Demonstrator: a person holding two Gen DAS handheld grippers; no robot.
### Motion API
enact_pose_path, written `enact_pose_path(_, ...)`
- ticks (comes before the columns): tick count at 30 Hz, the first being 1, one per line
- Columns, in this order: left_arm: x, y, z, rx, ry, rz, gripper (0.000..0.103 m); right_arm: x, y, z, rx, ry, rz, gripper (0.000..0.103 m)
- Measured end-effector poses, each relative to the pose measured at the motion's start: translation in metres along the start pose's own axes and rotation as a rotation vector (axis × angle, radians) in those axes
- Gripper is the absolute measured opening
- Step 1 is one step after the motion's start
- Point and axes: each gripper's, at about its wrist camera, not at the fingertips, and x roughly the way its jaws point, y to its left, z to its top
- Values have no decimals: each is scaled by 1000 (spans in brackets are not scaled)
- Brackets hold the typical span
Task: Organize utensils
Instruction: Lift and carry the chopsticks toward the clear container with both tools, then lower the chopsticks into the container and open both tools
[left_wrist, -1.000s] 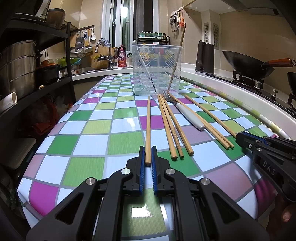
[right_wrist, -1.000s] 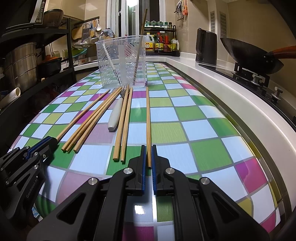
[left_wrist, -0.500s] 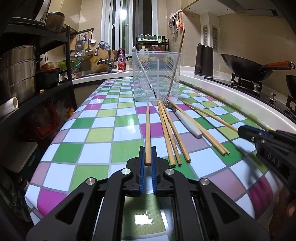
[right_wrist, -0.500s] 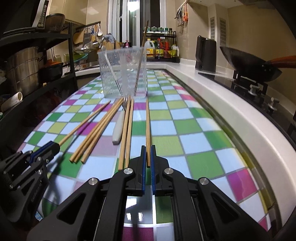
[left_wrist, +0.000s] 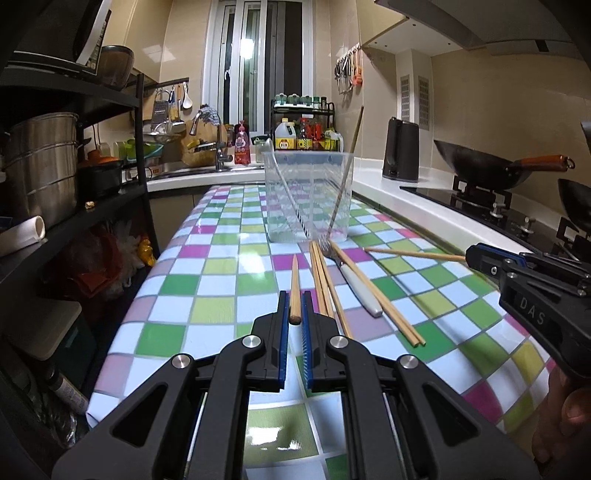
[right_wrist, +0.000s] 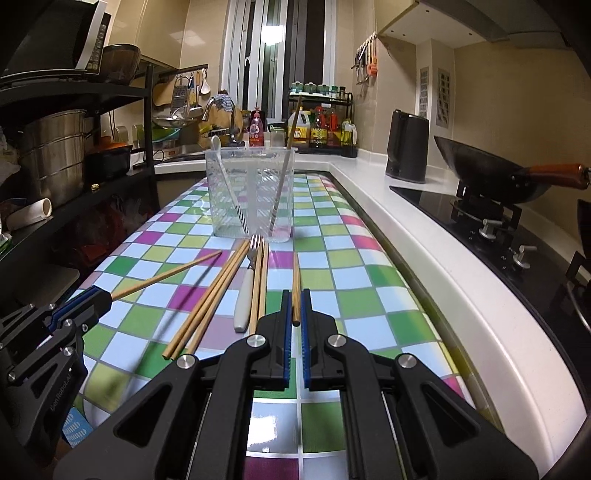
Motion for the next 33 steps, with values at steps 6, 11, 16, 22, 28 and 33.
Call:
enact_pose_path(6,-5,8,14,-10,-15,4,7,-13,-3,20,0,-40,6,4)
enact_pose_path(11,-7,16,25,-18,-40,12,7,-19,-3,34,-3,-62,11,4)
enact_pose_path(16,-9,21,42,-17,-76,18,7,-25,-3,51,1,-89,30,4)
enact_pose_path(22,-10,21,71,22,-132,-1,7,-26,-5,77,4,-114,45,4)
enact_pose_path(28,1,30,107,5,-125,-41,7,-18,-6,109,6,-116,71,4)
enact_pose_path(33,14,35,136,20,-117,-56,7,-11,-6,138,13,-116,99,4)
